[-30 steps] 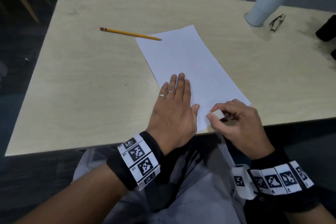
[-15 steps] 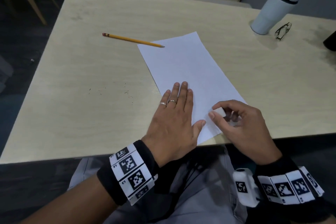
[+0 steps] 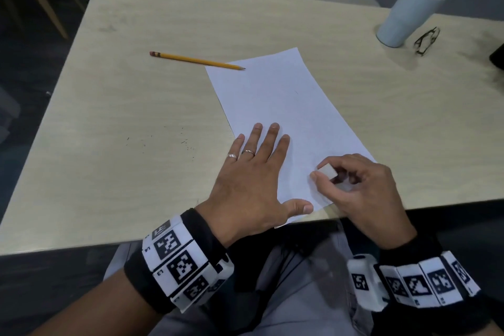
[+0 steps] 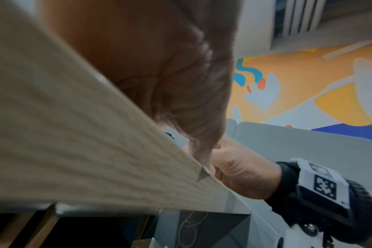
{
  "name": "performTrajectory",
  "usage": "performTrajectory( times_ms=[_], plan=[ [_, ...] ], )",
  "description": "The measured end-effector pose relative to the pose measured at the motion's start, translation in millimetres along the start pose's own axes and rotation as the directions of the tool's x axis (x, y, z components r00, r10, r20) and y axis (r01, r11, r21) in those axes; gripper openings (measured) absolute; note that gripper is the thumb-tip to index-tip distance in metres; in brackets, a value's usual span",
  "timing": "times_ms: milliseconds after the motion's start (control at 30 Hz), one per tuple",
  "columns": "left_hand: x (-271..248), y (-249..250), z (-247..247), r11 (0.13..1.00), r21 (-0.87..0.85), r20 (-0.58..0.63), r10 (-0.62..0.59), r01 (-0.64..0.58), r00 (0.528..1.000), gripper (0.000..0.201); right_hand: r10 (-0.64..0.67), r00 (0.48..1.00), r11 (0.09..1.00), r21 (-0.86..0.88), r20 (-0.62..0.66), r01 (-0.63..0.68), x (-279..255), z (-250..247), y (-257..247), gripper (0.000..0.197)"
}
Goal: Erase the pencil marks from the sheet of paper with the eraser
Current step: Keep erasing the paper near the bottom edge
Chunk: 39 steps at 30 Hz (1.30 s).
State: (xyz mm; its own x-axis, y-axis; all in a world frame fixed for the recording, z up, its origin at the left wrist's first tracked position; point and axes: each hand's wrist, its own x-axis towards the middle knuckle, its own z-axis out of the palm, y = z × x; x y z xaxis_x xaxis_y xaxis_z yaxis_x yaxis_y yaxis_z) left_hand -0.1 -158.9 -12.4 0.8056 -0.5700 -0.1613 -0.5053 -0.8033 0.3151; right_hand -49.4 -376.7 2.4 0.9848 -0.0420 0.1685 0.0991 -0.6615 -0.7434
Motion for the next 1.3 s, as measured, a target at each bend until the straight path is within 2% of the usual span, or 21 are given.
performTrajectory(
  times_ms=[100, 200, 300, 433, 567, 733, 900, 1067, 1200, 1300],
  plan=[
    [0, -1, 0, 1.000, -0.016, -0.008, 0.001, -0.001, 1.000, 0.120, -0.024, 1.000, 0.999, -0.024, -0.004, 0.024, -2, 2, -8, 0.006],
    [1, -1, 1, 1.000, -0.020, -0.015, 0.004, -0.004, 1.000, 0.119, -0.090, 0.995, 0.995, -0.046, 0.053, 0.092, -6, 18, -18, 0.010],
    [1, 0, -1, 1.000, -0.019, -0.006, 0.005, -0.005, 1.000, 0.120, 0.001, 1.000, 1.000, -0.001, 0.024, -0.001, 3, 5, -5, 0.013],
    [2, 0, -1, 0.999, -0.036, -0.014, 0.006, -0.007, 1.000, 0.122, 0.062, 0.998, 0.997, 0.042, -0.027, -0.061, 6, 0, -5, 0.013],
    [2, -2, 0, 0.999, -0.044, -0.026, 0.010, -0.011, 1.000, 0.123, 0.017, 0.999, 0.999, 0.033, 0.041, -0.019, -2, 18, -14, 0.015],
    [2, -1, 0, 0.999, -0.038, -0.028, 0.006, -0.007, 1.000, 0.122, 0.037, 0.997, 0.999, -0.024, -0.074, -0.039, 7, 0, 0, 0.012],
    [2, -1, 1, 0.999, -0.047, -0.030, 0.005, -0.006, 1.000, 0.125, -0.004, 0.999, 1.000, 0.014, -0.039, 0.005, -1, 25, -14, 0.014],
    [2, -1, -1, 0.999, -0.041, -0.021, 0.001, -0.001, 1.000, 0.123, 0.054, 0.984, 0.998, -0.010, -0.170, -0.057, 12, 1, 8, 0.013],
    [2, -1, 0, 0.999, -0.044, -0.023, 0.000, -0.001, 1.000, 0.124, -0.035, 0.998, 0.999, -0.003, -0.048, 0.035, -1, 24, -13, 0.012],
    [3, 0, 0, 0.999, -0.049, -0.014, -0.005, 0.005, 1.000, 0.123, -0.010, 0.999, 1.000, -0.010, -0.034, 0.010, 5, 14, -1, 0.010]
  ],
)
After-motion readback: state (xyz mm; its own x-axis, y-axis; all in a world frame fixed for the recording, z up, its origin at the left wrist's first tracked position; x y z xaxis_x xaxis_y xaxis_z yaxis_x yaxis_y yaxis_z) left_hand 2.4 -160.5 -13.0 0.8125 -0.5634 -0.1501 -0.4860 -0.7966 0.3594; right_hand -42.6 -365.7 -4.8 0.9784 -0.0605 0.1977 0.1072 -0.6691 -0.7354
